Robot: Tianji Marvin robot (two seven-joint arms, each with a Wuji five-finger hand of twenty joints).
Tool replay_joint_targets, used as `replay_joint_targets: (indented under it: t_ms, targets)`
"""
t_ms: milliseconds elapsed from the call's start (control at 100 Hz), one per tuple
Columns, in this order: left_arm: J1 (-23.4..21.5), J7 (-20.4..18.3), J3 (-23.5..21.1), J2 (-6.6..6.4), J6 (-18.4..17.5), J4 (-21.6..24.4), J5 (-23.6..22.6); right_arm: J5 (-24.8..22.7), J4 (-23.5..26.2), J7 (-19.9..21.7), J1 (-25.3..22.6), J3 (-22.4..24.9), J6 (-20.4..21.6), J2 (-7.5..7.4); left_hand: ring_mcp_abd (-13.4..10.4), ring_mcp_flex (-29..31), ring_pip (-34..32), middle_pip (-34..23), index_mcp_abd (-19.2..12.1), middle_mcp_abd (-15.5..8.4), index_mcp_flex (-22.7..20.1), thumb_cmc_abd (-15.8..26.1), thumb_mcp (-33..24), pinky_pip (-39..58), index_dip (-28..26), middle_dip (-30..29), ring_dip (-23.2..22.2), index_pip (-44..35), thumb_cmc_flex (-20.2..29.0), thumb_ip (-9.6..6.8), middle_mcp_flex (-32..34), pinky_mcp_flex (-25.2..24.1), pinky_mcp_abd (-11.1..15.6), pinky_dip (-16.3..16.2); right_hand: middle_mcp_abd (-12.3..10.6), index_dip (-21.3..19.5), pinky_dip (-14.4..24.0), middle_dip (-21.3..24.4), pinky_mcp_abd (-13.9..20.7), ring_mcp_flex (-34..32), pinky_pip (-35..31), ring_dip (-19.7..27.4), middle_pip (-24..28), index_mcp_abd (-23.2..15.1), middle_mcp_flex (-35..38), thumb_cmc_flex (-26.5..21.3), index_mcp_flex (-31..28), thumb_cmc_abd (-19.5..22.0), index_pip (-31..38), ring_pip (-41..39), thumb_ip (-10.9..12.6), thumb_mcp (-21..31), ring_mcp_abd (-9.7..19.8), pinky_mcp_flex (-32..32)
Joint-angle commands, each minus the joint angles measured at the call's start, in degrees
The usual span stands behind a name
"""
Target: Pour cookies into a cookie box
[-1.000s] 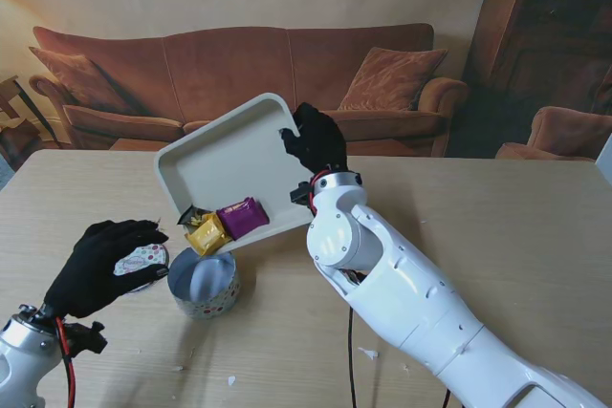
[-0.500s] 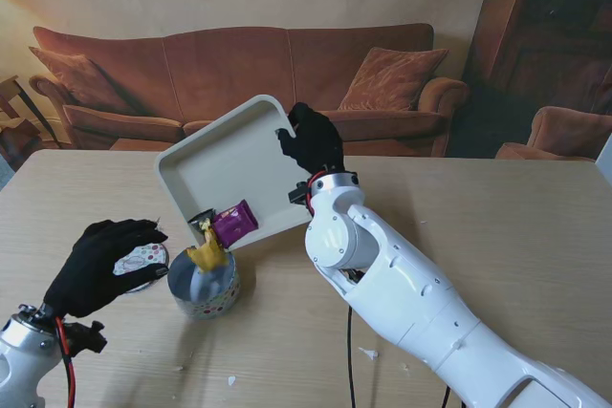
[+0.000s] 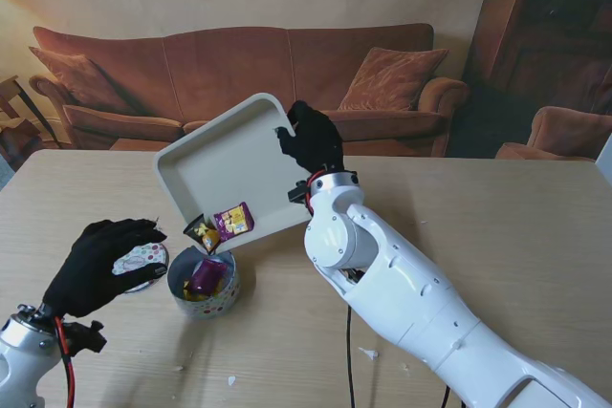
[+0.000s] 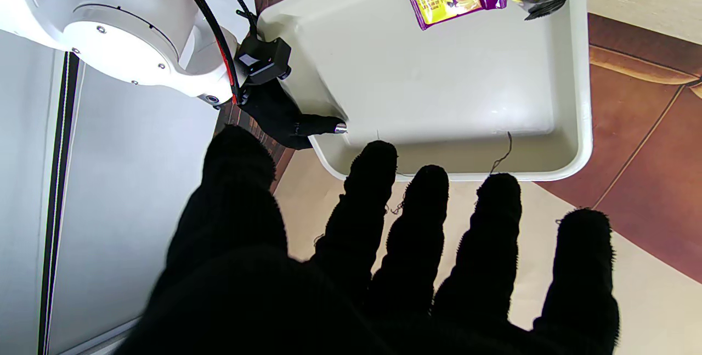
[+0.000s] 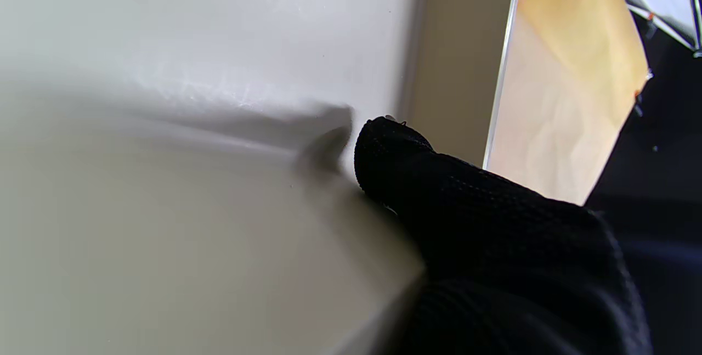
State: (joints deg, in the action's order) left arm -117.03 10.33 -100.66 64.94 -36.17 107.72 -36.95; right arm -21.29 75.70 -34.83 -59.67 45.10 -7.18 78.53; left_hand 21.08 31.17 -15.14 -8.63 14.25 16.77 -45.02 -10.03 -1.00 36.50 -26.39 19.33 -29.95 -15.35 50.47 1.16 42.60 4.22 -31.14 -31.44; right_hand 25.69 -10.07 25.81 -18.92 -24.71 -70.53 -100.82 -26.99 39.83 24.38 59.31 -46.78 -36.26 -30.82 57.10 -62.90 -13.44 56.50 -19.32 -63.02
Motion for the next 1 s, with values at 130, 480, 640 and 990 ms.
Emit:
replay_joint_targets:
  t_ms: [130, 480, 640, 990]
  targets:
    - [-0.1, -0.6, -0.1, 0.18, 0.1, 0.1, 0.0, -2.3, 0.3, -0.9, -0.4, -0.1, 2.9, 0.24, 0.5, 1.3, 0.1, 0.5, 0.1, 0.6, -0.2, 2.0, 1.9, -0.7, -0.4, 0.0, 0.4, -0.1, 2.2, 0.68, 0.8, -0.3, -1.1, 0.6, 1.2, -0.6, 0.9, -0.6, 15.4, -3.6, -4.4, -1.9, 1.6, -1.2, 0.5, -2.9, 0.5, 2.2, 2.1, -5.0, 1.1, 3.3, 1.1, -3.2]
    - [-0.2, -0.6, 0.0, 0.16, 0.1, 0.2, -0.1, -5.2, 1.3, -1.6, -1.0, -0.6, 4.8, -0.39, 0.5, 1.4, 0.1, 0.5, 0.1, 0.5, -0.3, 2.2, 1.9, -0.7, -0.4, 0.0, 0.4, -0.1, 2.1, 0.68, 0.9, -0.3, -1.1, 0.6, 1.1, -0.7, 1.0, -0.7, 16.2, -3.7, -4.5, -2.0, 2.0, -1.3, 0.5, -3.0, 0.5, 2.3, 2.3, -5.2, 1.0, 3.3, 1.5, -3.3]
    - [-0.2, -0.5, 0.0, 0.2, 0.1, 0.1, -0.1, -5.5, 1.5, -2.1, -1.2, -0.7, 5.3, -0.36, 0.5, 1.4, 0.1, 0.5, 0.2, 0.5, -0.3, 2.2, 1.9, -0.7, -0.4, 0.0, 0.4, -0.1, 2.2, 0.68, 0.9, -0.3, -1.1, 0.6, 1.1, -0.8, 1.1, -0.8, 16.4, -3.7, -4.5, -2.0, 2.1, -1.4, 0.4, -3.0, 0.6, 2.3, 2.3, -5.3, 0.9, 3.3, 1.6, -3.3]
    - [-0.1, -0.6, 0.0, 0.18, 0.3, 0.1, -0.1, -6.5, -0.5, -3.1, -0.3, -1.6, 6.3, -0.11, 0.5, 1.4, 0.1, 0.5, 0.1, 0.6, -0.4, 2.2, 1.9, -0.6, -0.4, 0.0, 0.4, -0.1, 2.2, 0.68, 1.0, -0.2, -1.2, 0.6, 1.1, -0.8, 1.2, -0.8, 16.6, -3.7, -4.6, -2.0, 2.3, -1.3, 0.6, -3.0, 0.4, 2.1, 2.4, -5.4, 1.0, 3.5, 1.9, -3.4]
